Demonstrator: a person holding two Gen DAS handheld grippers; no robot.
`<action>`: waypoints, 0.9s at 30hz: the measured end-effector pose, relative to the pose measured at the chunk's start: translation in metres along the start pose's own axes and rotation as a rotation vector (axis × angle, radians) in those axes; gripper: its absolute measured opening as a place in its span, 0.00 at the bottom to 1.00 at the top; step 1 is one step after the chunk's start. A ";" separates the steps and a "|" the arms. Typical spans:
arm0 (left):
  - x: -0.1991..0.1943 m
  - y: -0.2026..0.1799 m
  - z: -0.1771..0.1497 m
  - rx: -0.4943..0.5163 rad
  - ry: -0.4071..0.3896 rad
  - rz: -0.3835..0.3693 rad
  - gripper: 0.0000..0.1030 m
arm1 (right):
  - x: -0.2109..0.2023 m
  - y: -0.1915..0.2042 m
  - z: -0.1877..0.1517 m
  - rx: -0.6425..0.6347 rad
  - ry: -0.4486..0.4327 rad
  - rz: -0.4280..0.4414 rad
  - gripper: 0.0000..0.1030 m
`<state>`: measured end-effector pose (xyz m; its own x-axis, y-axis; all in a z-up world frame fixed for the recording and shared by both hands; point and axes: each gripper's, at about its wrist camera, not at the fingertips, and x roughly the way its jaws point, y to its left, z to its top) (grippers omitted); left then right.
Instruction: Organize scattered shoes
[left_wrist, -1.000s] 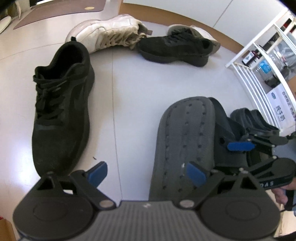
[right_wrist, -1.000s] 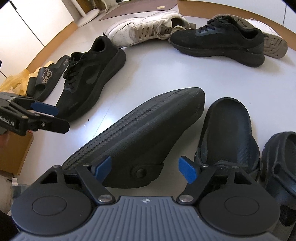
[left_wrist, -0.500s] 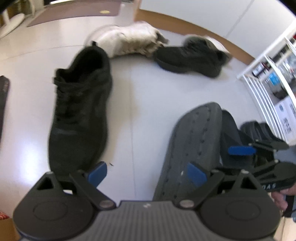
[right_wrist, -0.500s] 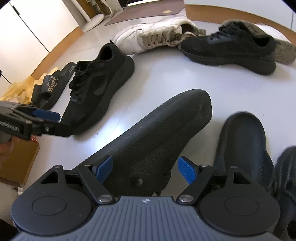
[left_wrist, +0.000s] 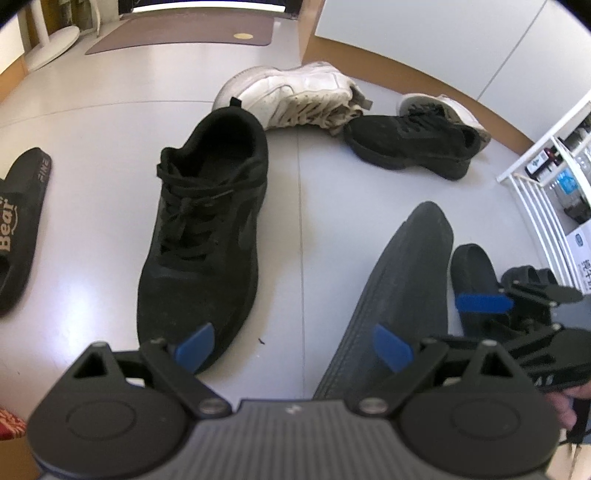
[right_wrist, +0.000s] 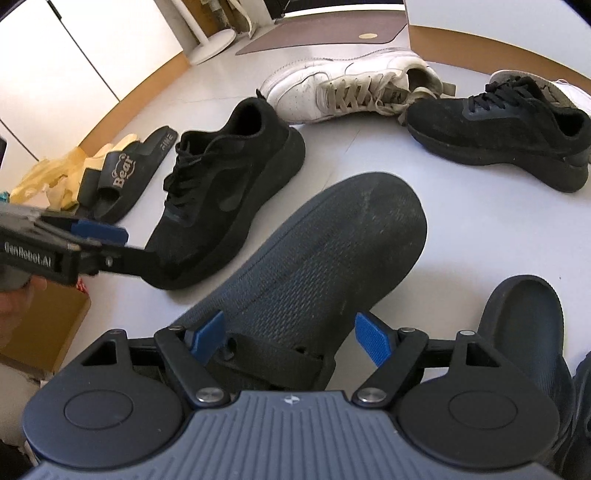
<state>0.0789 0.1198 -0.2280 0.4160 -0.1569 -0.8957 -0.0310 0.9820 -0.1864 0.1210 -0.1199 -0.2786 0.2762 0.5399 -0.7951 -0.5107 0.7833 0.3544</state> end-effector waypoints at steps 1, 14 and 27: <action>0.001 0.001 0.000 -0.004 0.002 0.003 0.92 | -0.002 -0.001 0.002 0.006 -0.006 0.003 0.80; 0.002 0.002 -0.001 -0.009 0.002 -0.001 0.92 | 0.002 -0.021 0.004 0.050 0.005 -0.038 0.80; 0.003 0.005 -0.001 -0.014 0.004 0.021 0.92 | -0.001 -0.022 0.001 0.030 0.008 -0.021 0.80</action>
<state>0.0791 0.1239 -0.2323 0.4111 -0.1367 -0.9013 -0.0525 0.9835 -0.1731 0.1326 -0.1374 -0.2847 0.2800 0.5212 -0.8062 -0.4805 0.8031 0.3523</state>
